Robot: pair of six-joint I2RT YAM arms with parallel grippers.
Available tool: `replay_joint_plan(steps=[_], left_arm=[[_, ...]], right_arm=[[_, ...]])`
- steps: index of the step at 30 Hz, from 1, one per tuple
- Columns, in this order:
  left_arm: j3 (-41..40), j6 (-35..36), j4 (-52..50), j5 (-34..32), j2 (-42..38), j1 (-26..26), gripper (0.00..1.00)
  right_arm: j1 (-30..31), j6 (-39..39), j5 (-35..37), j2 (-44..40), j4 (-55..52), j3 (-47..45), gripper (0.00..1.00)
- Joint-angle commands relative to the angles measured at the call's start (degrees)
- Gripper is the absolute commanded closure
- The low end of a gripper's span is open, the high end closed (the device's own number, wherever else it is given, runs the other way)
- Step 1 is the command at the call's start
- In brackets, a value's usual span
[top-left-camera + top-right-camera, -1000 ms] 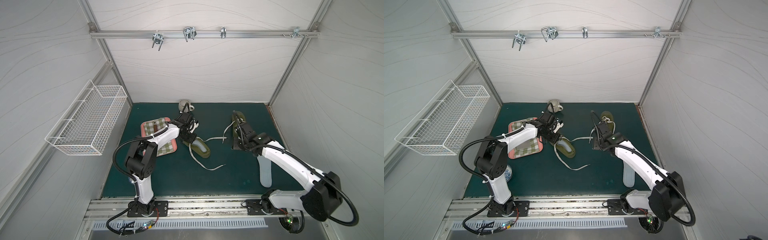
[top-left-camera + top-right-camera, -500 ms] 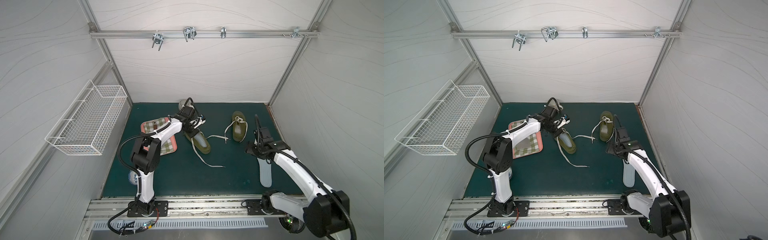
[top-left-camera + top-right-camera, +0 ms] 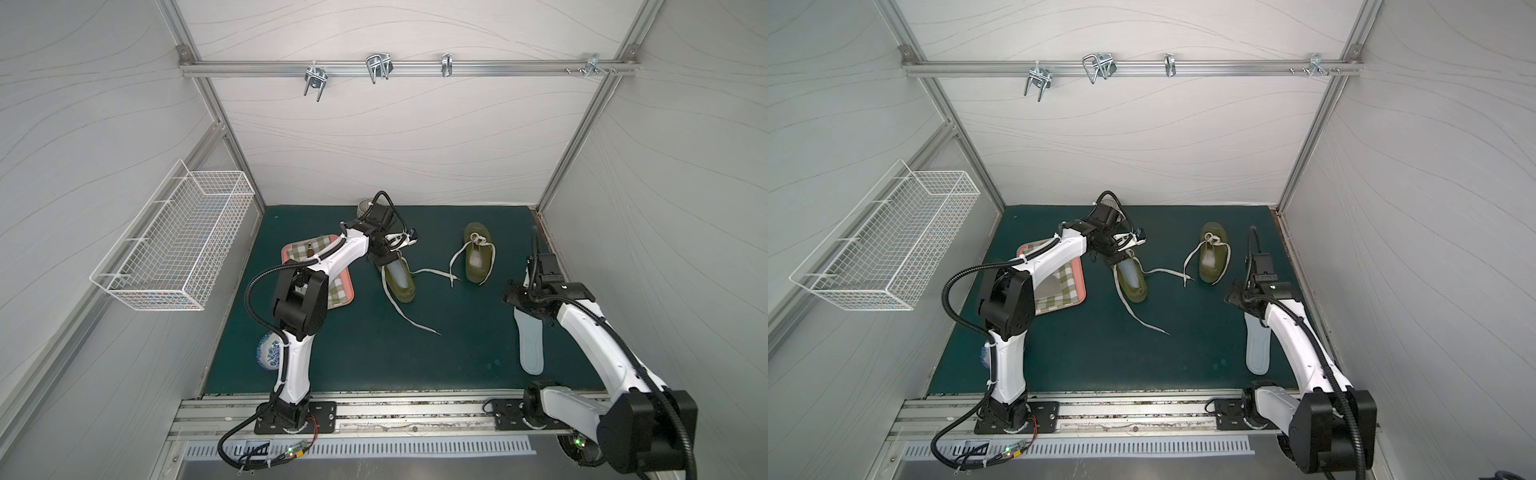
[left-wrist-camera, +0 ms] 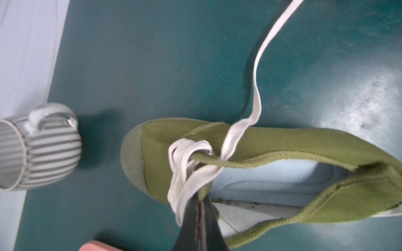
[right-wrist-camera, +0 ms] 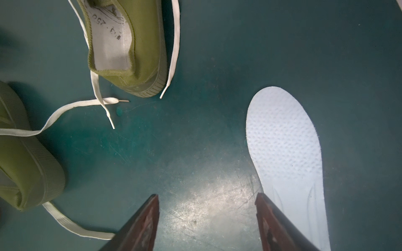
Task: Insert the insole into the shoe
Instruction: Adjust the shoe at the center of the board.
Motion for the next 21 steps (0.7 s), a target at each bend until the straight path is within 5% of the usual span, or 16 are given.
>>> replay_joint_plan(steps=[1, 6, 12, 21], left_arm=[[5.3, 3.8, 1.1, 2.7, 2.4, 0.6, 1.0], [10.3, 1.6, 1.4, 4.8, 4.2, 0.7, 0.96], [10.0, -3.7, 1.1, 5.7, 3.1, 0.7, 0.69], [-4.3, -18.8, 15.3, 6.4, -11.8, 1.1, 0.32]], right_arm=[[-1.8, -1.7, -0.5, -0.1, -1.6, 1.0, 0.28], [-5.0, -3.4, -1.1, 1.1, -1.8, 0.7, 0.27], [-9.0, -3.9, -2.2, 1.9, -0.5, -0.6, 0.25], [-17.2, -4.1, -4.2, 9.7, 1.0, -0.7, 0.24]])
